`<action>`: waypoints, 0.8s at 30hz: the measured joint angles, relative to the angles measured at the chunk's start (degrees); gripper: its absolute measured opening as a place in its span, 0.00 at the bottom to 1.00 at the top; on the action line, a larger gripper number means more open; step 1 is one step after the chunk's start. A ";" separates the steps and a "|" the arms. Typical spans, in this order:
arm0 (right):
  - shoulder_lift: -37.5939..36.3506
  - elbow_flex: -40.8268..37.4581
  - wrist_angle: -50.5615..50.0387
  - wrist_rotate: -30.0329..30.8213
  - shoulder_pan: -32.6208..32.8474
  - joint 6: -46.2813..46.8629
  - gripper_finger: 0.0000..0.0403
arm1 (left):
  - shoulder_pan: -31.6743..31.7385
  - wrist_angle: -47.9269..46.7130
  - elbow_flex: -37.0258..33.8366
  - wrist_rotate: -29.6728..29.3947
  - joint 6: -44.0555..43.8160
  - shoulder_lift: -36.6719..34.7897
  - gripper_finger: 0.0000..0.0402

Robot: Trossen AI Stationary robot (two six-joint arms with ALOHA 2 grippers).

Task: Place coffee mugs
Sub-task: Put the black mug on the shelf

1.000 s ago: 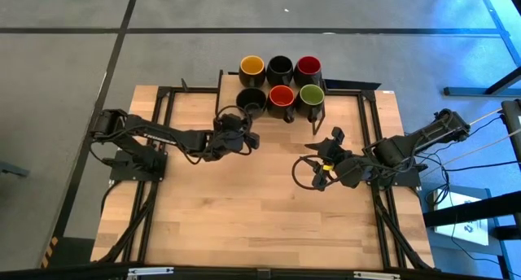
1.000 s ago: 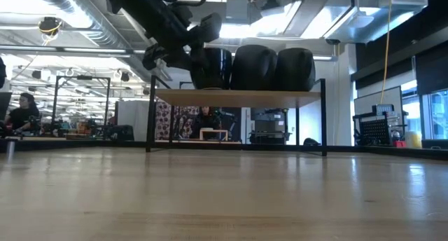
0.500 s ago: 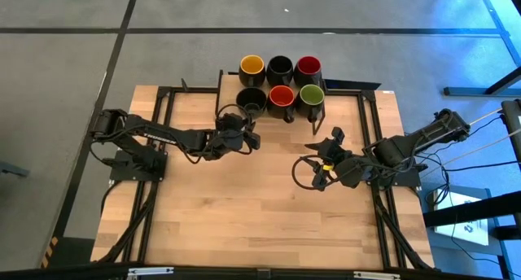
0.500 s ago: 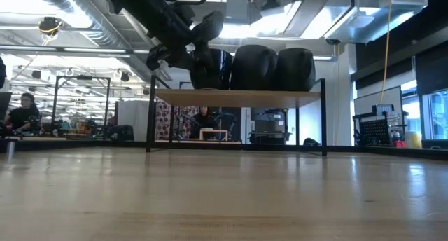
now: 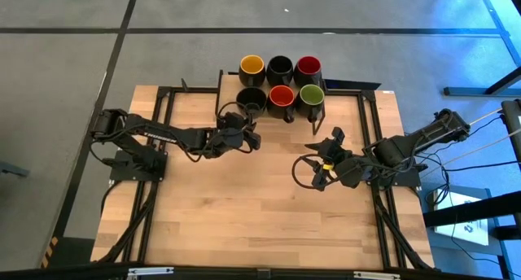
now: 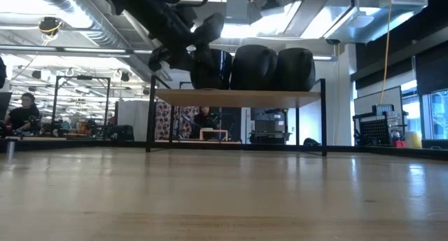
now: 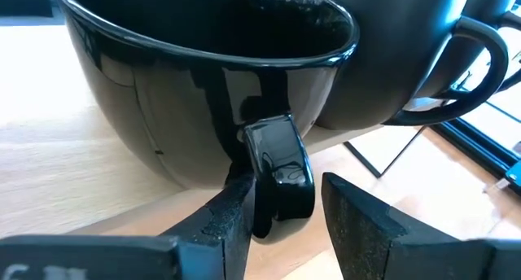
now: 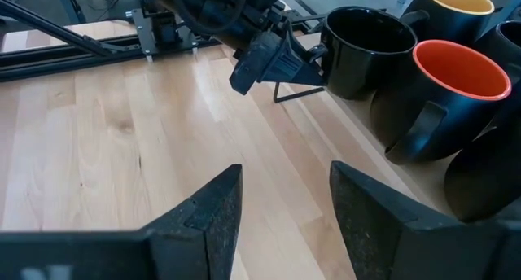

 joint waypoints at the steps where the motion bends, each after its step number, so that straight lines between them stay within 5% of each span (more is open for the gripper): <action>1: 0.00 0.00 0.00 0.00 -0.02 0.00 0.43 | 0.09 -0.02 0.00 0.21 0.00 0.00 0.35; 24: -0.04 0.04 -0.20 -0.02 0.00 0.00 0.43 | 0.04 -1.76 1.01 -0.21 7.06 -5.07 0.35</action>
